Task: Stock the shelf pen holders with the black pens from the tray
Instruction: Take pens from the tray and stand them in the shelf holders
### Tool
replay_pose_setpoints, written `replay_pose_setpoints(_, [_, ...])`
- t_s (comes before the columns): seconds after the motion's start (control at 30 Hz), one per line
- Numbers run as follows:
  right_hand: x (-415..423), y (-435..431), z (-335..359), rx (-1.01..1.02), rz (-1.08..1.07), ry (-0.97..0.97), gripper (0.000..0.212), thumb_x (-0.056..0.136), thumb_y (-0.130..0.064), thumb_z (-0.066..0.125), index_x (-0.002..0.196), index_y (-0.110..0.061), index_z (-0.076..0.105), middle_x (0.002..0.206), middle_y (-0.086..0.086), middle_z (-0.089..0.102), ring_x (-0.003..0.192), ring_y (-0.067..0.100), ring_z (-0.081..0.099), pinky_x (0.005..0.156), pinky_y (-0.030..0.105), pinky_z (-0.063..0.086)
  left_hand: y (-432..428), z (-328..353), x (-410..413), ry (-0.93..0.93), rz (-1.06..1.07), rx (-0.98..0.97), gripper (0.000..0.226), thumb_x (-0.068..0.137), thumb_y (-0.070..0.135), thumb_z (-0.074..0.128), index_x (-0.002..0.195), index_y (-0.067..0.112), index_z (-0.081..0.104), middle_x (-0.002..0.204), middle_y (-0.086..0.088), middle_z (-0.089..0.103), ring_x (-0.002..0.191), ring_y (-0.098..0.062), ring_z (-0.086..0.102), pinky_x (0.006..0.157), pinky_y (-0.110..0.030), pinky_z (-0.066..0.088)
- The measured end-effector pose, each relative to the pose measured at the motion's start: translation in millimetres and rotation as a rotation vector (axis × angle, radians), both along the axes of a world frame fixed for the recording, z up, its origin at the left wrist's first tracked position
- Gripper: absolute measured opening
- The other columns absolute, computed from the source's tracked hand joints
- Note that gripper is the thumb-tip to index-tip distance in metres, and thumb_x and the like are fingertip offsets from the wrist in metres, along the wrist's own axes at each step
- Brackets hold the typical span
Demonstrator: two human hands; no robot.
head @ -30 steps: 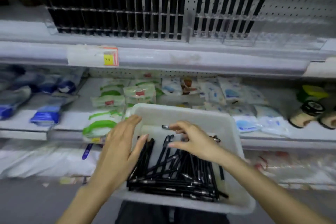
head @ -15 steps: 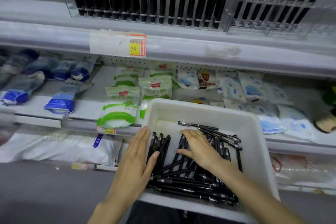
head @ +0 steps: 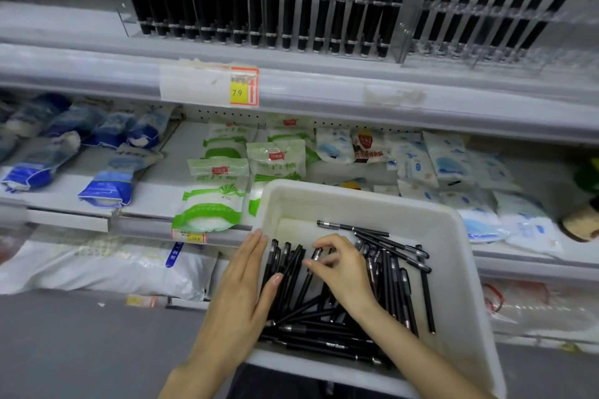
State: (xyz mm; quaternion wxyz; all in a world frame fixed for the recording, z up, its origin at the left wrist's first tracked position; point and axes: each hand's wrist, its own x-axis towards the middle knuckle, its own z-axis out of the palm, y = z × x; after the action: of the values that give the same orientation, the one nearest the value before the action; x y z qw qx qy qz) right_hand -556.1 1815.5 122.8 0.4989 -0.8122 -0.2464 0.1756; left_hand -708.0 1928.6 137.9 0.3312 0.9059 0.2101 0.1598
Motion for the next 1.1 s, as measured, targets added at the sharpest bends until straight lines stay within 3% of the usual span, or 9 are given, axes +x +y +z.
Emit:
replay_pose_setpoints(0.1, [-8, 5, 1, 0.04, -0.026, 0.076, 0.035, 0.072, -0.008, 0.08, 0.081, -0.034, 0.058, 0.076, -0.005, 0.063, 0.068, 0.011, 0.064, 0.066, 0.013, 0.046, -3, 3, -1, -0.029, 0.027, -0.016, 0.065, 0.088, 0.067, 0.019, 0.147, 0.041, 0.011, 0.15, 0.036, 0.001, 0.14, 0.013, 0.001, 0.115, -0.017, 0.007])
replay_pose_setpoints(0.2, [-12, 3, 17, 0.12, -0.054, 0.114, 0.04, 0.072, 0.0, 0.078, 0.082, -0.034, 0.059, 0.079, -0.005, 0.062, 0.067, 0.011, 0.063, 0.067, 0.014, 0.048, -9, 15, -3, -0.08, 0.055, -0.019, 0.063, 0.087, 0.067, 0.02, 0.145, 0.044, 0.013, 0.147, 0.041, 0.002, 0.139, 0.014, 0.001, 0.118, -0.024, 0.009])
replay_pose_setpoints(0.33, [0, -22, 95, 0.376, -0.037, 0.149, 0.042, 0.072, 0.006, 0.075, 0.102, -0.019, 0.059, 0.084, 0.006, 0.069, 0.076, 0.012, 0.067, 0.073, 0.018, 0.052, -14, 63, 8, -0.228, -0.008, 0.066, 0.061, 0.094, 0.058, 0.028, 0.15, 0.037, 0.02, 0.153, 0.033, 0.012, 0.142, 0.005, 0.013, 0.114, -0.016, 0.012])
replay_pose_setpoints(0.5, [31, -79, 227, 0.703, 0.018, -0.066, 0.038, 0.073, -0.002, 0.069, 0.104, -0.013, 0.051, 0.096, 0.004, 0.074, 0.094, 0.019, 0.07, 0.084, 0.025, 0.054, -40, 147, 51, -0.47, -0.129, 0.279, 0.053, 0.1, 0.05, 0.027, 0.15, 0.032, 0.024, 0.155, 0.022, 0.022, 0.142, 0.001, 0.021, 0.113, -0.019, 0.016])
replay_pose_setpoints(0.63, [78, -118, 305, 0.843, -0.028, -0.274, 0.028, 0.08, 0.001, 0.063, 0.1, -0.015, 0.05, 0.098, 0.006, 0.074, 0.096, 0.02, 0.07, 0.082, 0.026, 0.054, -60, 200, 110, -0.537, -0.25, 0.457, 0.056, 0.102, 0.049, 0.024, 0.15, 0.021, 0.027, 0.157, 0.009, 0.025, 0.144, -0.003, 0.018, 0.114, -0.028, 0.016])
replay_pose_setpoints(0.77, [131, -141, 352, 0.871, -0.131, -0.432, 0.025, 0.088, 0.006, 0.058, 0.1, -0.014, 0.05, 0.1, 0.009, 0.07, 0.096, 0.021, 0.069, 0.081, 0.029, 0.055, -72, 230, 172, -0.461, -0.276, 0.624, 0.059, 0.101, 0.05, 0.022, 0.149, 0.015, 0.03, 0.154, 0.0, 0.03, 0.141, -0.006, 0.019, 0.115, -0.027, 0.009])
replay_pose_setpoints(0.87, [166, -146, 369, 0.843, -0.179, -0.5, 0.026, 0.087, 0.004, 0.061, 0.099, -0.016, 0.051, 0.098, 0.006, 0.066, 0.098, 0.023, 0.068, 0.081, 0.029, 0.055, -73, 235, 206, -0.382, -0.254, 0.729, 0.06, 0.101, 0.05, 0.019, 0.146, 0.014, 0.036, 0.151, -0.001, 0.038, 0.139, -0.01, 0.029, 0.114, -0.033, 0.012])
replay_pose_setpoints(1.1, [217, -139, 364, 0.711, -0.163, -0.511, 0.023, 0.091, 0.006, 0.055, 0.103, -0.013, 0.049, 0.1, 0.008, 0.064, 0.093, 0.016, 0.07, 0.08, 0.029, 0.056, -72, 221, 230, -0.336, -0.222, 0.846, 0.058, 0.102, 0.05, 0.021, 0.141, 0.015, 0.043, 0.143, 0.0, 0.048, 0.133, -0.011, 0.039, 0.113, -0.038, 0.018])
